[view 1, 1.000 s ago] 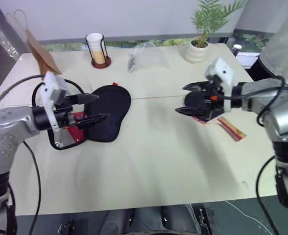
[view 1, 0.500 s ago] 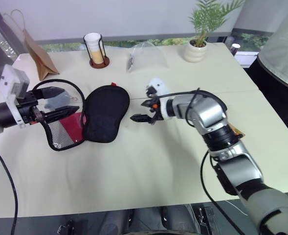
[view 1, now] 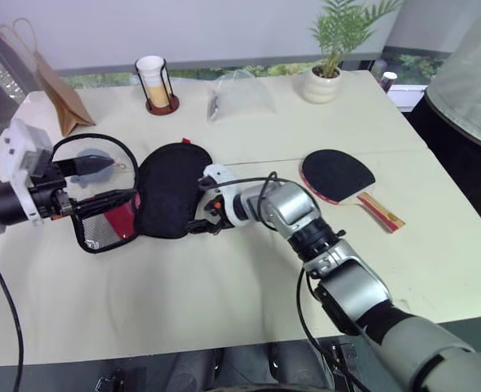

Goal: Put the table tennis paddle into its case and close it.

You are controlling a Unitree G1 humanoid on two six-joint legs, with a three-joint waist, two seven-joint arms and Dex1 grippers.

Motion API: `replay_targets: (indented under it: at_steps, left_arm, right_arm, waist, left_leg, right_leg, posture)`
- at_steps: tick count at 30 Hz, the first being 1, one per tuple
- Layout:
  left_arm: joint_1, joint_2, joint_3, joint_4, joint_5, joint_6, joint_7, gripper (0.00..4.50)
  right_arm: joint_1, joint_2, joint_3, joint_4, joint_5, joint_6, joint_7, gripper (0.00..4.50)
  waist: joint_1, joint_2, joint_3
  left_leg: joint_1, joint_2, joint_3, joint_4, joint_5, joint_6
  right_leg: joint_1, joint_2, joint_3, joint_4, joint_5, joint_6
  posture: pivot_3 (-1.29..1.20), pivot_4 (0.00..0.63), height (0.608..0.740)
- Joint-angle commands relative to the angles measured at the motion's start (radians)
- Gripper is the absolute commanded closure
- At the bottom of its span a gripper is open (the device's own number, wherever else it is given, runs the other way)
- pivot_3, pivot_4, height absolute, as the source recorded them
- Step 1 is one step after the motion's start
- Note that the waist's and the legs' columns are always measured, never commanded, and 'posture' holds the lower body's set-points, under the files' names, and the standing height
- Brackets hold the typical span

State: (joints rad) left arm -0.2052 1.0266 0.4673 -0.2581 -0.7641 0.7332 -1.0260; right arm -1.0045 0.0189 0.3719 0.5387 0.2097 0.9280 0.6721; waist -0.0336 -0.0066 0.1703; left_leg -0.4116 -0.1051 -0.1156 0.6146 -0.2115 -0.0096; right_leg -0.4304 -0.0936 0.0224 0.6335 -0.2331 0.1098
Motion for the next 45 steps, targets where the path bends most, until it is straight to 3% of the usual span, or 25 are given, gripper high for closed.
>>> replay_targets:
  at_steps: [1, 10, 13, 20, 21, 24, 30, 38, 45]
  left_arm:
    - [-0.019, 0.026, 0.039, -0.017, -0.011, -0.002, 0.002, 0.0]
    - [-0.017, 0.041, 0.052, -0.03, -0.014, 0.003, 0.012, 0.0]
    - [-0.009, 0.043, 0.059, -0.037, -0.013, 0.004, 0.017, 0.0]
    - [0.063, 0.028, 0.113, -0.088, -0.031, 0.023, 0.021, 0.0]
    - [0.084, 0.032, 0.119, -0.098, -0.034, 0.029, 0.008, 0.0]
    - [0.14, 0.051, 0.118, -0.12, -0.031, 0.026, -0.043, 0.0]
    - [0.154, 0.085, 0.076, -0.111, -0.005, -0.016, -0.114, 0.0]
    - [0.115, 0.065, 0.014, -0.089, 0.011, -0.053, -0.119, 0.0]
    - [0.065, 0.047, -0.047, -0.066, 0.023, -0.072, -0.12, 0.0]
  right_arm:
    - [-0.054, 0.053, -0.025, 0.105, -0.029, -0.091, -0.019, 0.06]
    - [-0.105, 0.156, -0.039, 0.371, -0.127, -0.256, -0.111, 0.06]
    - [-0.097, 0.18, -0.01, 0.407, -0.177, -0.298, -0.119, 0.85]
    - [-0.045, 0.18, 0.046, 0.408, -0.288, -0.364, -0.134, 4.31]
    - [-0.041, 0.169, 0.047, 0.396, -0.29, -0.356, -0.123, 4.44]
    - [-0.033, 0.128, 0.042, 0.35, -0.292, -0.328, -0.089, 4.44]
    - [0.027, -0.056, 0.057, 0.085, -0.29, -0.189, 0.05, 4.44]
    - [0.168, -0.401, 0.063, -0.396, -0.2, -0.011, 0.295, 4.44]
    - [0.24, -0.57, 0.062, -0.497, -0.17, -0.029, 0.373, 4.44]
  waist:
    - [-0.008, 0.0, 0.0]
    - [-0.03, 0.0, 0.0]
    - [-0.036, 0.0, 0.0]
    - [-0.038, 0.0, 0.0]
    - [-0.037, 0.0, 0.0]
    - [-0.032, 0.0, 0.0]
    - [0.001, 0.001, 0.0]
    - [0.018, 0.0, 0.0]
    - [0.014, 0.0, 0.0]
  left_leg:
    - [0.002, 0.0, 0.0, -0.001, 0.0, 0.0]
    - [0.004, 0.005, -0.001, -0.003, 0.0, -0.001]
    - [0.006, 0.008, -0.001, -0.003, 0.001, -0.002]
    - [0.009, 0.012, 0.0, -0.004, 0.0, -0.005]
    - [0.009, 0.012, 0.0, -0.004, 0.0, -0.005]
    - [0.012, 0.013, 0.0, -0.004, 0.0, -0.006]
    - [0.012, 0.012, 0.0, -0.004, 0.0, -0.006]
    - [0.009, 0.013, 0.001, -0.003, 0.0, -0.006]
    - [0.004, 0.015, 0.002, -0.003, 0.0, -0.005]
  right_leg:
    - [0.0, 0.0, 0.0, 0.0, 0.0, 0.0]
    - [0.001, 0.005, 0.001, 0.0, 0.001, -0.002]
    - [0.001, 0.008, 0.0, 0.0, 0.002, -0.004]
    - [0.001, 0.013, 0.001, 0.0, 0.002, -0.007]
    - [0.002, 0.013, 0.002, 0.0, 0.001, -0.008]
    - [0.004, 0.014, 0.001, 0.0, 0.001, -0.009]
    - [0.006, 0.012, 0.0, -0.002, 0.0, -0.011]
    - [0.006, 0.011, 0.0, -0.004, 0.0, -0.011]
    - [0.004, 0.011, 0.0, -0.003, 0.001, -0.009]
  posture:
    - [0.0, 0.15, 0.74]
    - [0.0, 0.15, 0.74]
    - [0.0, 0.15, 0.74]
    - [0.0, 0.15, 0.74]
    - [0.0, 0.15, 0.74]
    - [0.0, 0.15, 0.74]
    - [0.0, 0.15, 0.74]
    - [0.0, 0.15, 0.74]
    - [0.0, 0.15, 0.74]
